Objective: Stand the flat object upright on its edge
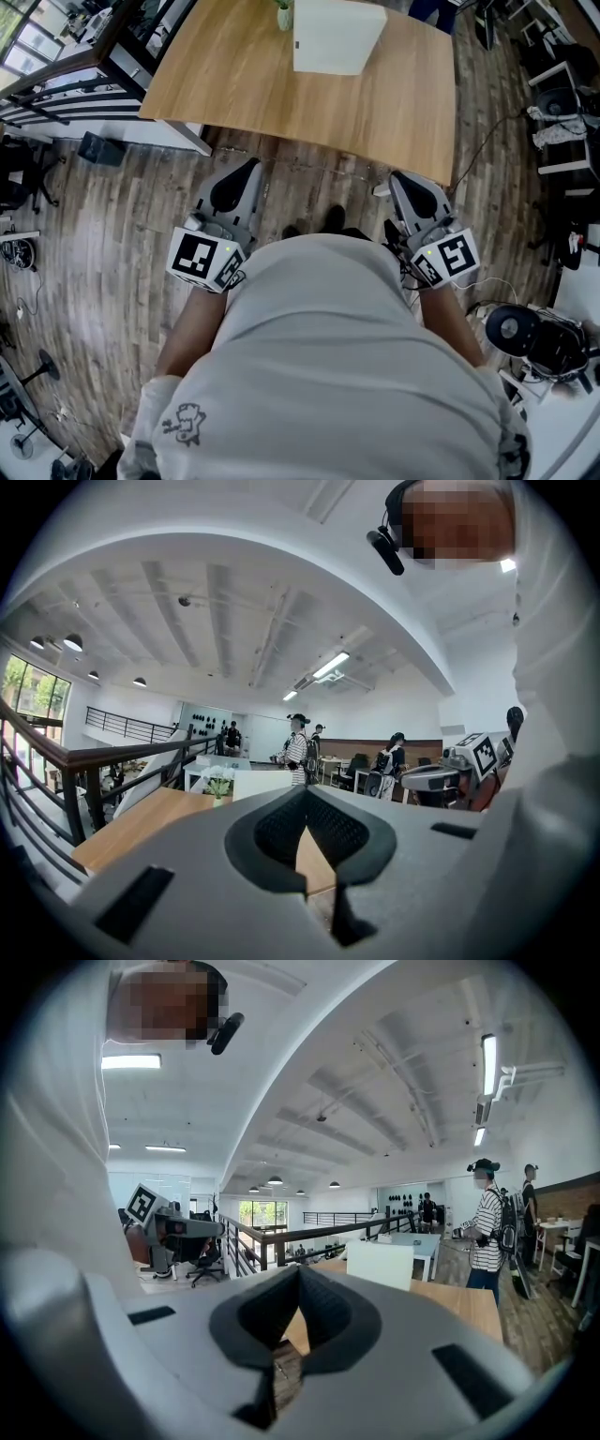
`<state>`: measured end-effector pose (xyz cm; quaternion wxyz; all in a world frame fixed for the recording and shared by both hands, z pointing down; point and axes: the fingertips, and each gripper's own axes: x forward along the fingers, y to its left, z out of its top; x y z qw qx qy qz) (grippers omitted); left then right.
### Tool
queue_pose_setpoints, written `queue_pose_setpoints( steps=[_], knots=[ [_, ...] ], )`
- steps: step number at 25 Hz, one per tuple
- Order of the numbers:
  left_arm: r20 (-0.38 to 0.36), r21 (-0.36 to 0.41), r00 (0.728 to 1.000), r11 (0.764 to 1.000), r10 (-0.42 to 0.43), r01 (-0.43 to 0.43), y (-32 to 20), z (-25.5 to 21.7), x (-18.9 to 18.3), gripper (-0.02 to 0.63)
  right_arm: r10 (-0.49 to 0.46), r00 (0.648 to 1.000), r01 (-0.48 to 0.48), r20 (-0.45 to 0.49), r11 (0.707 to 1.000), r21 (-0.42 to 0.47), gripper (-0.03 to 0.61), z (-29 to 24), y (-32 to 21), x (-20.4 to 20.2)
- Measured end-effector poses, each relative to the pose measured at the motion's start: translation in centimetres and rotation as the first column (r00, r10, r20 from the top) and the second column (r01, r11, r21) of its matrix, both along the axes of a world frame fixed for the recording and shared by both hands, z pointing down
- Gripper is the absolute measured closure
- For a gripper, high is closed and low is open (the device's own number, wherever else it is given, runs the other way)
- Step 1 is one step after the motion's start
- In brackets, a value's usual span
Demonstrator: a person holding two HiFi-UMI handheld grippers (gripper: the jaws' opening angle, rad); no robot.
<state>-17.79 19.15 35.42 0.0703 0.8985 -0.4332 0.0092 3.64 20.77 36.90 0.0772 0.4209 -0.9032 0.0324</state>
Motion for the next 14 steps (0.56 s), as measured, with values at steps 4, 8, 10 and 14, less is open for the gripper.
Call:
queue_pose_setpoints(
  steps=[4, 8, 10, 14],
  knots=[
    [0.004, -0.002, 1.0, 1.0, -0.002, 0.002, -0.3, 0.2, -0.2, 0.607, -0.002, 1.0, 0.002, -0.002, 1.0, 0.002, 0.574, 0.1, -0.3, -0.3],
    [-0.004, -0.006, 1.0, 1.0, 0.004, -0.004, -0.7, 0.7, -0.1, 0.607, -0.001, 1.0, 0.001, -0.004, 1.0, 0.007, 0.574, 0.4, -1.0, -0.4],
    [-0.012, -0.01, 1.0, 1.0, 0.007, -0.007, -1.0, 0.3, -0.2, 0.607, -0.001, 1.0, 0.001, -0.003, 1.0, 0.014, 0.574, -0.5, -1.4, -0.7],
    [-0.021, -0.013, 1.0, 1.0, 0.006, -0.006, -1.4, -0.4, -0.5, 0.607, -0.007, 1.0, 0.007, -0.008, 1.0, 0.025, 0.574, -1.8, -2.0, -1.3]
  ],
)
